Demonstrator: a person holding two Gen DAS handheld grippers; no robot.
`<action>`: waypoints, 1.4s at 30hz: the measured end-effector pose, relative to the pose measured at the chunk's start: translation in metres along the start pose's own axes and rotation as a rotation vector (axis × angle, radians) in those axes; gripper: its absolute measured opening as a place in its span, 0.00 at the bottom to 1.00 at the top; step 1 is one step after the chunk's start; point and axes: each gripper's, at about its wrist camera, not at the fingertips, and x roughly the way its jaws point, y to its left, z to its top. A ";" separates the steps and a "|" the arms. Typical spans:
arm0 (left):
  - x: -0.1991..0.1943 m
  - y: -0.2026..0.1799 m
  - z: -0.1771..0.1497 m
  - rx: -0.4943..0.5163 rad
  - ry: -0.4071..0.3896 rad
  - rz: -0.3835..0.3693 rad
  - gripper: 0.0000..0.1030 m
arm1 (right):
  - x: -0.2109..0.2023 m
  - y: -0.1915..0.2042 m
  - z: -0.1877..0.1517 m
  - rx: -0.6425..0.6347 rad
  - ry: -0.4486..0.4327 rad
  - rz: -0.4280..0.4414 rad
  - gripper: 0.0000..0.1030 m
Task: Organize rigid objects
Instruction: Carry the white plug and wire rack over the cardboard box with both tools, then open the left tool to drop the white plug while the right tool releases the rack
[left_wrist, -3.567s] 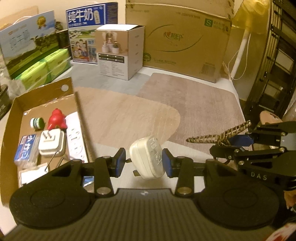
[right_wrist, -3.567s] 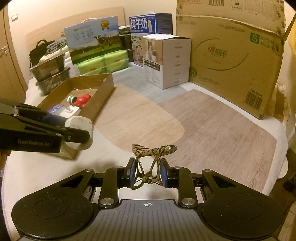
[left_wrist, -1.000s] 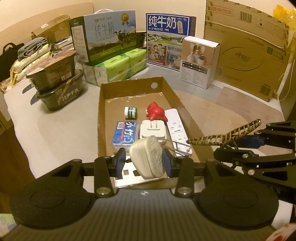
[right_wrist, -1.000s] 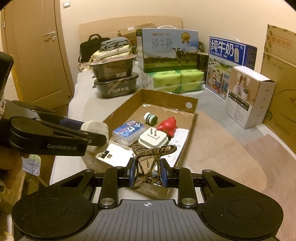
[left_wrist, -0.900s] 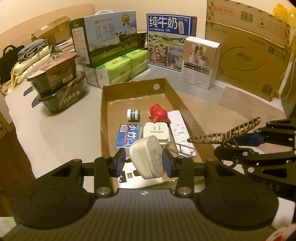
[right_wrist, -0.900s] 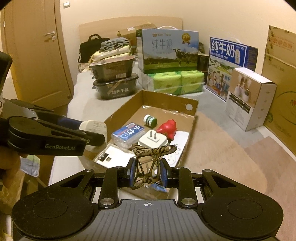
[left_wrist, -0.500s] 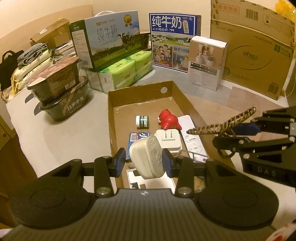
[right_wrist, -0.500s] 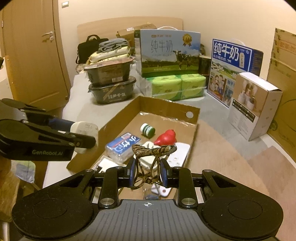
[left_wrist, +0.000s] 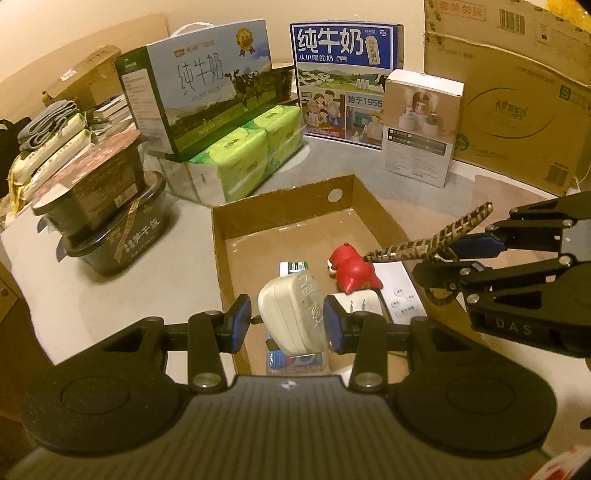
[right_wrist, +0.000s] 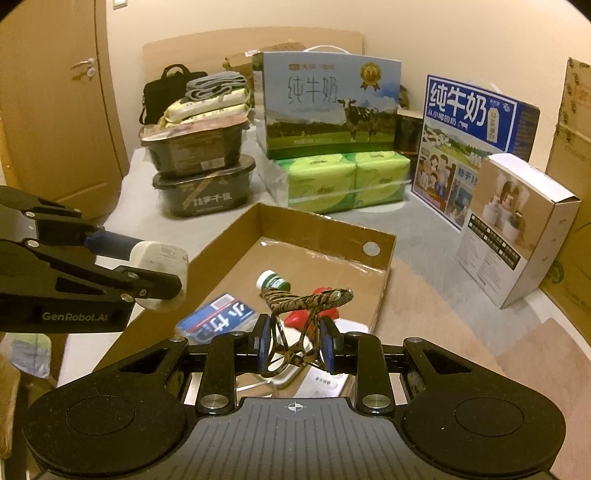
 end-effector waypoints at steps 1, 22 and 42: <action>0.004 0.001 0.002 0.004 0.002 0.000 0.38 | 0.004 -0.002 0.002 0.002 0.003 0.000 0.27; 0.082 0.027 0.035 -0.004 0.031 -0.032 0.38 | 0.072 -0.031 0.036 0.011 0.035 -0.047 0.27; 0.118 0.044 0.046 -0.056 0.014 -0.019 0.52 | 0.103 -0.052 0.047 0.049 0.043 -0.046 0.27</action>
